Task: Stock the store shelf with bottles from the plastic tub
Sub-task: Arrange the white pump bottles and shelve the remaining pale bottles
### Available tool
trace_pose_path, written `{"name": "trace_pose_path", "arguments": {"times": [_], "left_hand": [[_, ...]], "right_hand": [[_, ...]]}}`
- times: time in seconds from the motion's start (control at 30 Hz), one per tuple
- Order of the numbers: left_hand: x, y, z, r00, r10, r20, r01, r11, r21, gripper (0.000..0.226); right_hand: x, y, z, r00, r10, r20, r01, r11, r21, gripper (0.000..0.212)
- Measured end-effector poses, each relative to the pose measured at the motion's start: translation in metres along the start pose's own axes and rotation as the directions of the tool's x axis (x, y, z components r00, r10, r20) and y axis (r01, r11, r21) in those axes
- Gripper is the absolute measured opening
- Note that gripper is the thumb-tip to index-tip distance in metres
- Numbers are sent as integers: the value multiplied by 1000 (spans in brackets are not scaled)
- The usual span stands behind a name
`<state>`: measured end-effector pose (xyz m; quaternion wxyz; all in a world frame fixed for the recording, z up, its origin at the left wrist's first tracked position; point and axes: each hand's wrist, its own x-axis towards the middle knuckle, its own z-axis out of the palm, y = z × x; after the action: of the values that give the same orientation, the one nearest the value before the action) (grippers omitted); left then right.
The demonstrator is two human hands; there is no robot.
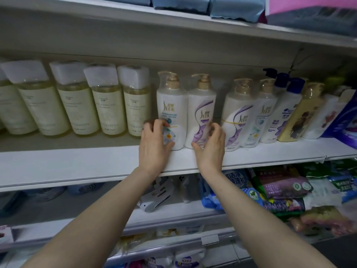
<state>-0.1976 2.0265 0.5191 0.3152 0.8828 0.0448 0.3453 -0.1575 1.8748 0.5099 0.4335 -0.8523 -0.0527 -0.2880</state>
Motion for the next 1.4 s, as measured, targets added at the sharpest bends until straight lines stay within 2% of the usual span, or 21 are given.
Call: {"name": "trace_pose_path", "arguments": {"times": [0.27,0.53,0.77,1.0,1.13,1.27,1.4], "left_hand": [[8,1,5,999,-44,25,42,997,58,56],[5,-1,4,1000,-20,24,19,1000,24,52],[-25,21,-7,997,63,-38,-65,997,-47,47],[-73,71,-8,994,23,-107,-24,1000,-13,44],[-119,94,2,993,29,-118,-30,1000,-8,39],[-165,101,15,994,-12,-105,16,999,43,36],[-219,89,32,995,-80,-55,84,994,74,29]], "right_hand": [[10,-2,6,998,56,22,-55,997,-48,78],[5,0,3,995,88,54,-85,995,-56,67],[-12,3,-23,995,-25,97,21,999,36,52],[-36,19,-74,969,-175,172,144,974,177,44],[-57,43,-99,953,-251,168,206,947,247,43],[-86,72,-109,946,-277,171,218,929,299,44],[-130,111,-114,918,-294,266,215,933,288,45]]}}
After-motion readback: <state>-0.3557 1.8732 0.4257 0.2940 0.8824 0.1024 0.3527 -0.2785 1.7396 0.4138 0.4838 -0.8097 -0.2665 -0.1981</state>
